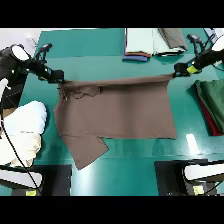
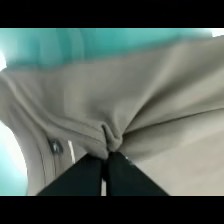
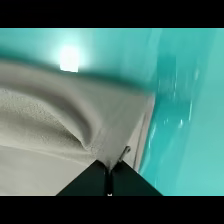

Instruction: Fold the shirts.

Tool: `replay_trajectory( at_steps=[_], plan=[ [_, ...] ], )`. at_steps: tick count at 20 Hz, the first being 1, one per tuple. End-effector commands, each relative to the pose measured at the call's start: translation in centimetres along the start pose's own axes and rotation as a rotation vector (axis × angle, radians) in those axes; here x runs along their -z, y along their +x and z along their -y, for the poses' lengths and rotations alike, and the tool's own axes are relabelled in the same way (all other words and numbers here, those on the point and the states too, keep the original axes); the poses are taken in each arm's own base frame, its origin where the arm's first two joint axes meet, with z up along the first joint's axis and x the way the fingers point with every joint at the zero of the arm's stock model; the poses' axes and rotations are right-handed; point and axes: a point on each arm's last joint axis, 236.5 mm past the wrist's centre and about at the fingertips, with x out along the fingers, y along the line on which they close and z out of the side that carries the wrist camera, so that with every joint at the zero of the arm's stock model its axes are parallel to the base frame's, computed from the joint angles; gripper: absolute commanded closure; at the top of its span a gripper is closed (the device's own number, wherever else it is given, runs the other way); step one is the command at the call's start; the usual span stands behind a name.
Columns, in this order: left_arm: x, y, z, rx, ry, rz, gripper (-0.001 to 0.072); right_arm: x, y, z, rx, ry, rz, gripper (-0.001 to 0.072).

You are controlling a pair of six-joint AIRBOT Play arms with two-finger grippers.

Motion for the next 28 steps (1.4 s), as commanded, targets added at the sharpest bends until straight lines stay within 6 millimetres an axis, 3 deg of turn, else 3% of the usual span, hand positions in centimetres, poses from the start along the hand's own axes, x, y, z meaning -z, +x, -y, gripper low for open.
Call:
replay_trajectory(
  at_steps=[1,4,7,8,9,10,12,14,16,18,19,21,23,25,28],
  plan=[
    [4.3,2.4,-0.5,0.011,-0.032,-0.131,0.0687,3.7,1.9,0.5,0.018,0.01,-0.06,0.0697],
    [6.9,4.2,-0.7,0.026,-0.065,-0.189,0.0687,6.3,3.7,0.5,0.004,0.034,-0.11,0.0697],
    [8.0,4.9,-0.7,0.033,-0.08,-0.21,0.0685,7.9,4.9,-0.3,-0.036,0.061,-0.149,0.0694],
    [7.9,4.8,-0.6,0.036,-0.085,-0.206,0.0616,7.6,4.9,-1.0,-0.068,0.075,-0.138,0.0613],
    [7.7,4.8,-0.5,0.04,-0.096,-0.197,0.0353,6.9,4.7,-1.5,-0.091,0.088,-0.111,0.0435],
    [7.4,4.5,-0.4,0.034,-0.116,-0.192,0.02,6.1,4.3,-2.1,-0.117,0.097,-0.088,0.0397],
    [6.7,2.8,0.0,0.026,-0.109,-0.165,0.0208,4.9,2.7,-2.9,-0.14,0.086,-0.064,0.0398],
    [6.4,-0.6,-0.5,-0.041,-0.056,-0.115,0.0208,6.0,0.8,-2.6,-0.124,0.043,-0.082,0.0397],
    [8.0,-3.5,-0.9,-0.108,-0.019,-0.087,0.0208,9.0,-0.5,-1.6,-0.108,0.059,-0.114,0.0397],
    [11.5,-4.5,-0.4,-0.116,-0.021,-0.103,0.0209,13.4,-0.9,0.2,-0.091,0.132,-0.169,0.0397],
    [13.7,-4.5,-0.1,-0.112,-0.035,-0.12,0.0208,15.7,-0.8,0.9,-0.093,0.181,-0.198,0.0396],
    [17.8,-4.1,0.2,-0.104,-0.079,-0.158,0.0208,20.4,-0.3,2.1,-0.103,0.289,-0.246,0.023],
    [20.7,-3.4,0.9,-0.078,-0.109,-0.192,0.0208,24.3,0.7,2.9,-0.119,0.396,-0.294,0.0226],
    [22.1,-2.6,1.7,-0.04,-0.141,-0.209,0.0208,27.1,1.7,2.8,-0.149,0.466,-0.341,0.0226],
    [21.9,-2.1,2.4,-0.004,-0.164,-0.189,0.0208,29.6,3.3,1.8,-0.169,0.491,-0.392,0.0227]
  ],
)
